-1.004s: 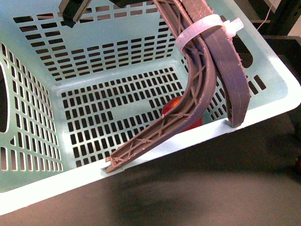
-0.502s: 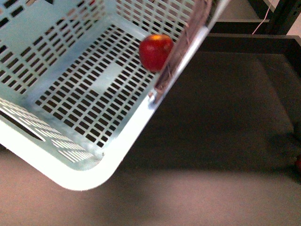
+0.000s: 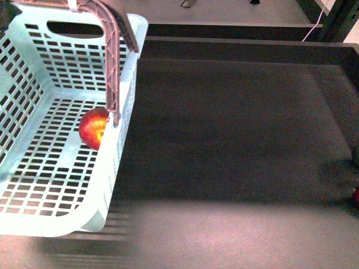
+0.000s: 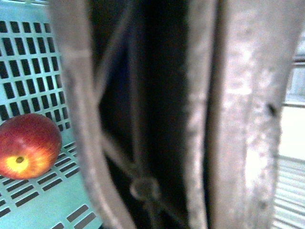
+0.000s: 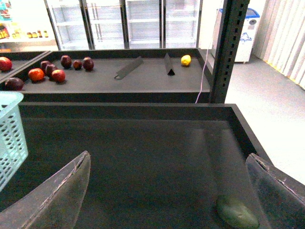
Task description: Pick apple with right arm and hold basket with left
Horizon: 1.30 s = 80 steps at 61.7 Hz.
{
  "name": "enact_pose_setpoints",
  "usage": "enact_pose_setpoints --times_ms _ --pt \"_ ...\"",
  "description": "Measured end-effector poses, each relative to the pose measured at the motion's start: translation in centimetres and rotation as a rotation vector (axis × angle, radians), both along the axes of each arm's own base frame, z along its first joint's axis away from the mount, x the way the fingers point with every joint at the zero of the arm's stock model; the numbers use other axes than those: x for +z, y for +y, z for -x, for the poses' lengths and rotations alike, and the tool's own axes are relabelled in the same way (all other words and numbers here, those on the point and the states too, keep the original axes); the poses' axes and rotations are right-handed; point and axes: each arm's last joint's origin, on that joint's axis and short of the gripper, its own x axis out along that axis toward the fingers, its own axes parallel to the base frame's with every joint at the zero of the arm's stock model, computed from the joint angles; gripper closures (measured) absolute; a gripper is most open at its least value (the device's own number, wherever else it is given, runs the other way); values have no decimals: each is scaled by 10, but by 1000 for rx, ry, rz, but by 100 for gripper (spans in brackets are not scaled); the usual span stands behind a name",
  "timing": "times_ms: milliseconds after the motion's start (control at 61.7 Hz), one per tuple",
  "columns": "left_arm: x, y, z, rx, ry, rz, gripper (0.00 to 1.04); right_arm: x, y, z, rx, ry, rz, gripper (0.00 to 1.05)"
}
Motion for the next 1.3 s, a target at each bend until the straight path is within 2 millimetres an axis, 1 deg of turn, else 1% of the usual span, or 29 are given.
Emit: enact_pose_setpoints --times_ms 97,227,437,567,778,907,923,1021,1053,1069,1085,1150,1166,1199,1215,1296 --pt "-16 14 -3 46 37 6 91 0 0 0 0 0 0 9" --pt "-29 24 -6 64 64 8 91 0 0 0 0 0 0 9" --pt "-47 29 -11 28 93 39 91 0 0 0 0 0 0 9" --pt "-63 32 -11 -11 117 48 91 0 0 0 0 0 0 9" --pt "-70 35 -7 -16 133 52 91 0 0 0 0 0 0 9" --pt "-70 35 -5 -17 134 54 90 0 0 0 0 0 0 9" --pt "-70 35 -5 -19 134 53 88 0 0 0 0 0 0 9" --pt "-69 36 -4 -19 134 48 72 0 0 0 0 0 0 9" --pt "-68 36 -3 -17 132 47 69 0 0 0 0 0 0 9" --pt "-67 36 -2 -15 131 47 65 0 0 0 0 0 0 9" --pt "-63 36 -1 -11 123 47 60 0 0 0 0 0 0 9" --pt "-45 35 3 -5 78 46 45 0 0 0 0 0 0 9" --pt "-37 35 6 -7 64 46 40 0 0 0 0 0 0 9" --pt "-28 33 11 -10 52 45 33 0 0 0 0 0 0 9" --pt "-22 32 15 -13 47 44 28 0 0 0 0 0 0 9" --pt "-5 30 32 -13 37 41 12 0 0 0 0 0 0 9"
